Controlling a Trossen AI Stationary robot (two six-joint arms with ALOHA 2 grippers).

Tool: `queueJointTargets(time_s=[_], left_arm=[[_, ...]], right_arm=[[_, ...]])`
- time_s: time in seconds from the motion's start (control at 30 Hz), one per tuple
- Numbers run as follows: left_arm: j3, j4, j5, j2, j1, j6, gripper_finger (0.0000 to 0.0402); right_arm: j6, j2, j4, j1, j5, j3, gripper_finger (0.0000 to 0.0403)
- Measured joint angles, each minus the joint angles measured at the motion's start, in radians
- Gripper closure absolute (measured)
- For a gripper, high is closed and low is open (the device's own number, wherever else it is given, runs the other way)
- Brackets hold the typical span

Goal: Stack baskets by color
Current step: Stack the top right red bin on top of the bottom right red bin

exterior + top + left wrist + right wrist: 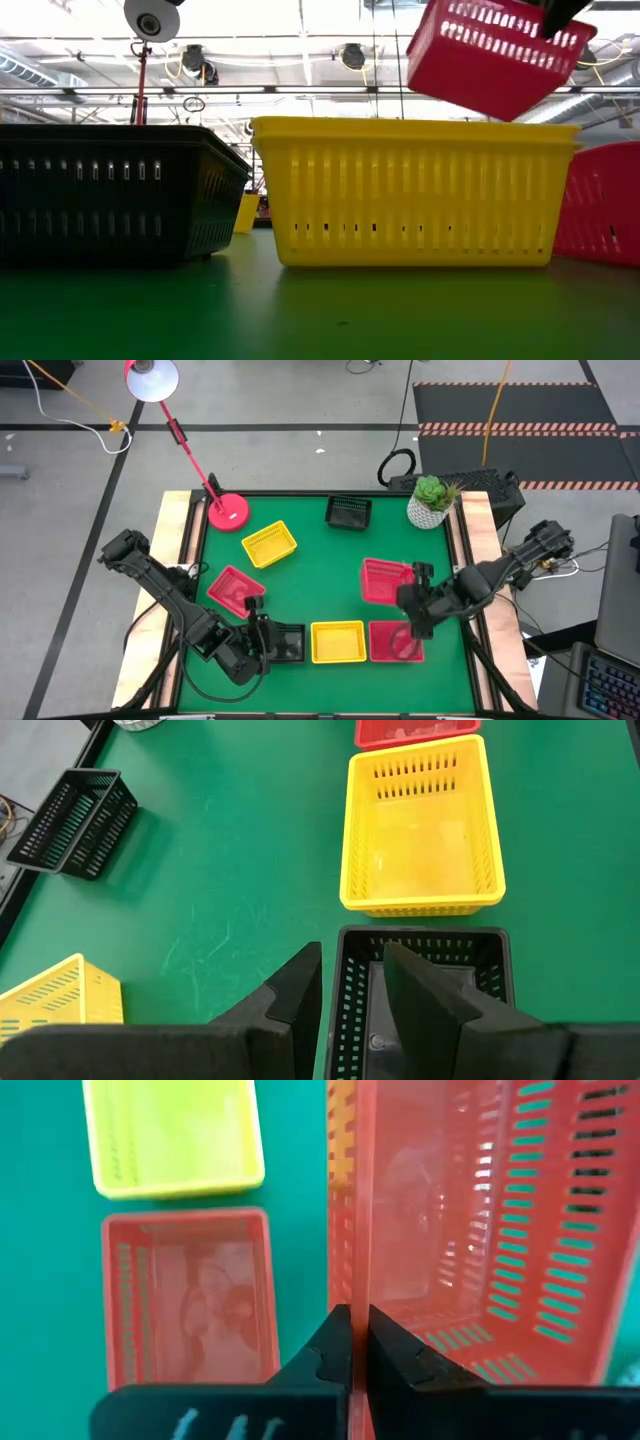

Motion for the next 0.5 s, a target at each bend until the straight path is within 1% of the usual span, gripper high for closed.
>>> queueJointTargets(time_s=[0.27, 0.37, 0.5], left_arm=[[0.000, 0.025, 0.000, 0.000, 0.000, 0.004, 0.0289], [0.000, 0.032, 0.000, 0.000, 0.000, 0.008, 0.0289], [0.000, 0.034, 0.000, 0.000, 0.000, 0.011, 0.0289]], right_arm=[[0.164, 0.154, -0.231, 0.102, -0.010, 0.190, 0.0399], [0.218, 0.185, -0.276, 0.131, -0.041, 0.244, 0.0399], [0.278, 0.213, -0.292, 0.168, -0.086, 0.288, 0.0399]])
